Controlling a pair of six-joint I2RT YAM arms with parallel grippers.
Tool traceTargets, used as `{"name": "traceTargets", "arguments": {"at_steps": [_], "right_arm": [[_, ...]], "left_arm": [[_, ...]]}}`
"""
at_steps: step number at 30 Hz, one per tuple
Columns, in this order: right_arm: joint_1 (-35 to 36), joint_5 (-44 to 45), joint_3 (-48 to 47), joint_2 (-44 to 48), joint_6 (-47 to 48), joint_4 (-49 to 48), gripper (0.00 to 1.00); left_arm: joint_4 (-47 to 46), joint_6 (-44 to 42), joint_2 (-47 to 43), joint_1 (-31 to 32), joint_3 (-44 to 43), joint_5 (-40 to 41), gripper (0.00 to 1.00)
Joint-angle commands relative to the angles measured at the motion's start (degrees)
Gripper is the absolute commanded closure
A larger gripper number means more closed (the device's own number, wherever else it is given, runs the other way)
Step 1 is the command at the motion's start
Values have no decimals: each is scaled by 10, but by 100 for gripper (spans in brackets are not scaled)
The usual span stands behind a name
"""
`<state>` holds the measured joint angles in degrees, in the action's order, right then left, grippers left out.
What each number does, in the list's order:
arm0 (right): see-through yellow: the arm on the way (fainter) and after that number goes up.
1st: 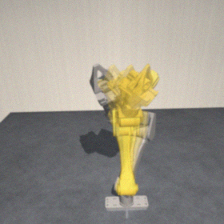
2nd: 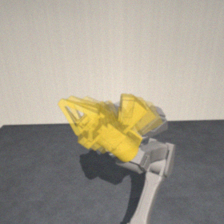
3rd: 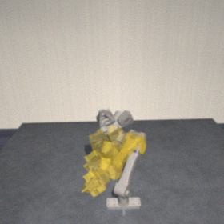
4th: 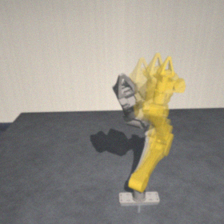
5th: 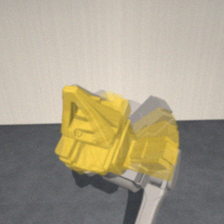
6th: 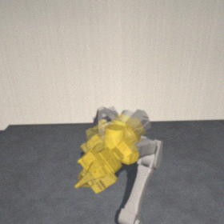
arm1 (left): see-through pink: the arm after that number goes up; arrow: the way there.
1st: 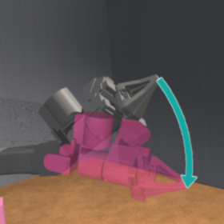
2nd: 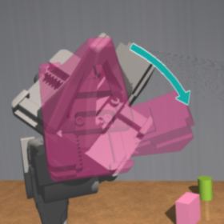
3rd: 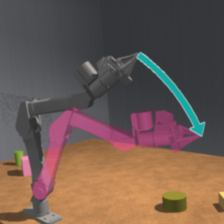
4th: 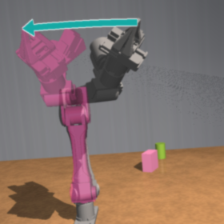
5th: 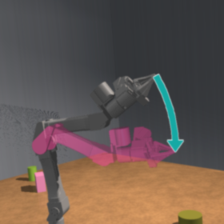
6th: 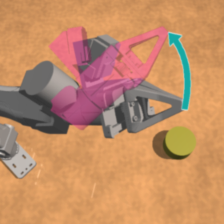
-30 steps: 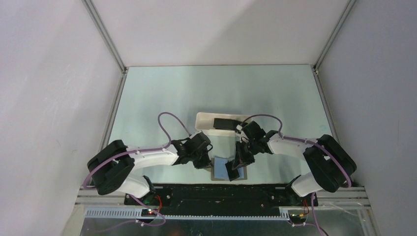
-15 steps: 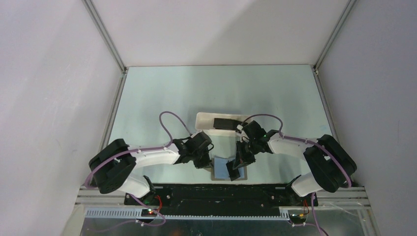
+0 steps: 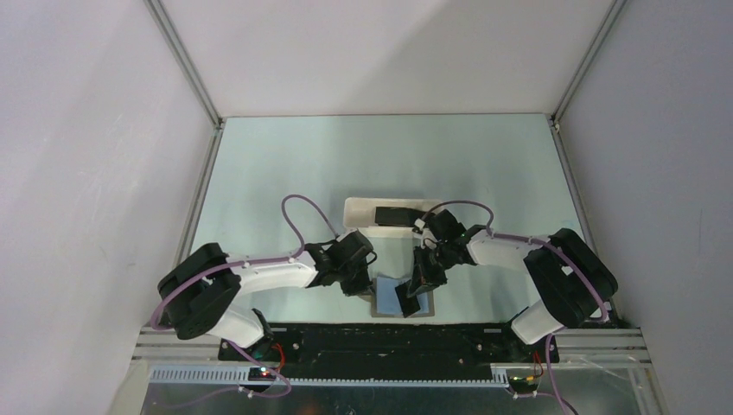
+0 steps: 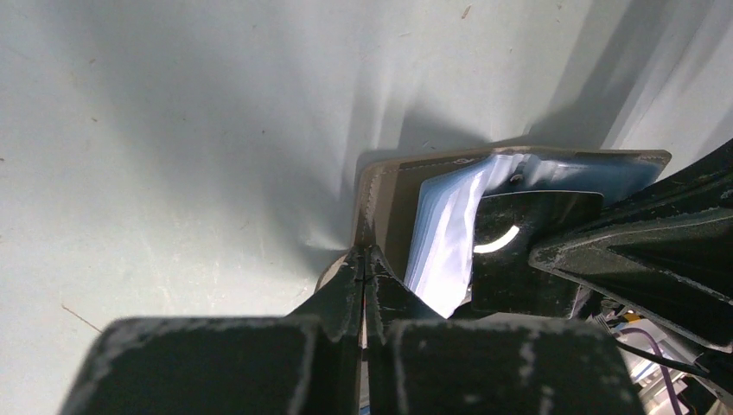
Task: Put the credit cards into the card holder
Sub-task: Insert the credit card into the card holder.
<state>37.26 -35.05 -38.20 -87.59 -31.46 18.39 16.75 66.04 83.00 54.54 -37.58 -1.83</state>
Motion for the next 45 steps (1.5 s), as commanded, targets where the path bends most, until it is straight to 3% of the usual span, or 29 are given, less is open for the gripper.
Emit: {"name": "traceTargets", "arguments": {"at_steps": [1, 10, 25, 34, 45], "right_arm": [[1, 13, -13, -21, -9, -21, 100], [-1, 36, -7, 5, -23, -39, 100], [-2, 10, 42, 10, -31, -157, 100], [-11, -48, 41, 0, -7, -198, 100], [-16, -84, 35, -5, 40, -160, 100]], "left_arm": [[14, -15, 16, -3, -6, 23, 100], [14, -17, 18, -3, -7, 23, 100], [14, -17, 19, -3, -6, 23, 100], [14, -20, 23, -3, -9, 23, 100], [16, -21, 24, -3, -10, 23, 100]]}}
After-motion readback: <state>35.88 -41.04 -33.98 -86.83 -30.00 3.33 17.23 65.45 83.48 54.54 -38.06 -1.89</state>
